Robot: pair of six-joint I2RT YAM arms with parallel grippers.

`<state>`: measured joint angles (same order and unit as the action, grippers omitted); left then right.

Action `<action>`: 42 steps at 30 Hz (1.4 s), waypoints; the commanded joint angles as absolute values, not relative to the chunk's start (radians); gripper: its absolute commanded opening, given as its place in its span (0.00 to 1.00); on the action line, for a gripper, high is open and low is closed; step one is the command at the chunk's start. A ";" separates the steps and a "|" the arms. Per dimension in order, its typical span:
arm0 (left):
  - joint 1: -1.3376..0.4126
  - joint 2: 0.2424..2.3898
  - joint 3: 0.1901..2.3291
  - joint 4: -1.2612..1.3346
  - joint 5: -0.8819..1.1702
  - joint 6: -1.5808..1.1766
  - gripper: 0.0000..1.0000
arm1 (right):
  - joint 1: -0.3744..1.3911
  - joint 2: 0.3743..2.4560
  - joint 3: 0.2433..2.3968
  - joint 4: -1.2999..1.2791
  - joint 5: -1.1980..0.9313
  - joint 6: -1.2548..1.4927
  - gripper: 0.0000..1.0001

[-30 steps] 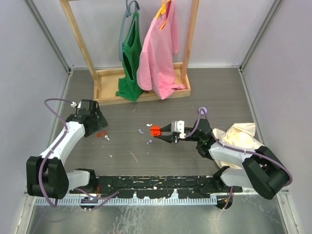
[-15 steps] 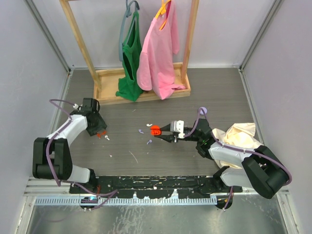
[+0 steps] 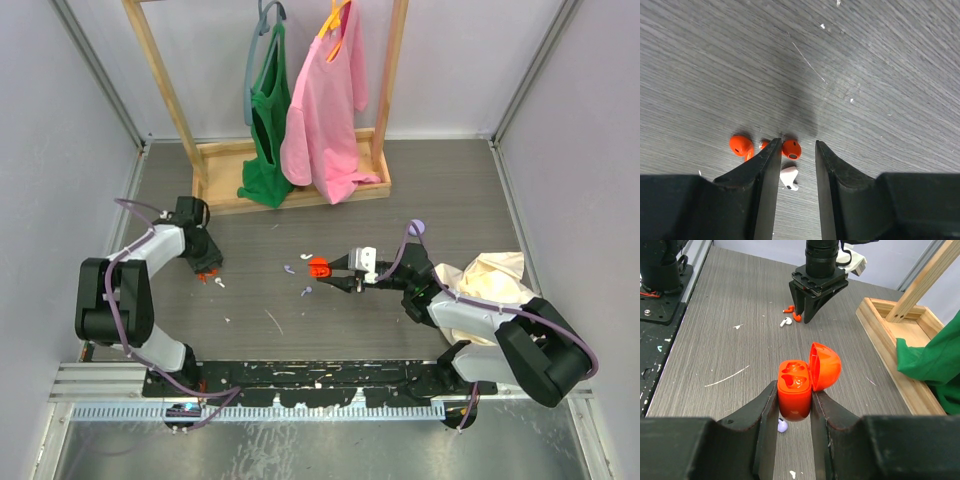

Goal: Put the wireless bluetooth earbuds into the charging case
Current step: Pick up the earbud from the center of the board.

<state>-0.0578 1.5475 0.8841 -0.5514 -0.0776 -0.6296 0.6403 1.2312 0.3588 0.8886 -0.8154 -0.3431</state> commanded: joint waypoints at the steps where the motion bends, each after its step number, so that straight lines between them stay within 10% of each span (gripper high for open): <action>1: -0.062 1.564 0.922 -0.513 -0.045 -0.634 0.34 | 0.639 1.232 0.382 0.913 -0.802 -0.363 0.01; 9: -0.061 1.600 0.928 -0.472 0.016 -0.761 0.27 | 0.638 1.227 0.383 0.903 -0.798 -0.367 0.01; 29: -0.071 1.503 0.890 -0.506 -0.068 -0.661 0.66 | 0.638 1.222 0.390 0.883 -0.803 -0.373 0.01; 42: -0.071 1.563 0.880 -0.562 0.014 -0.626 0.64 | 0.638 1.214 0.393 0.871 -0.808 -0.372 0.01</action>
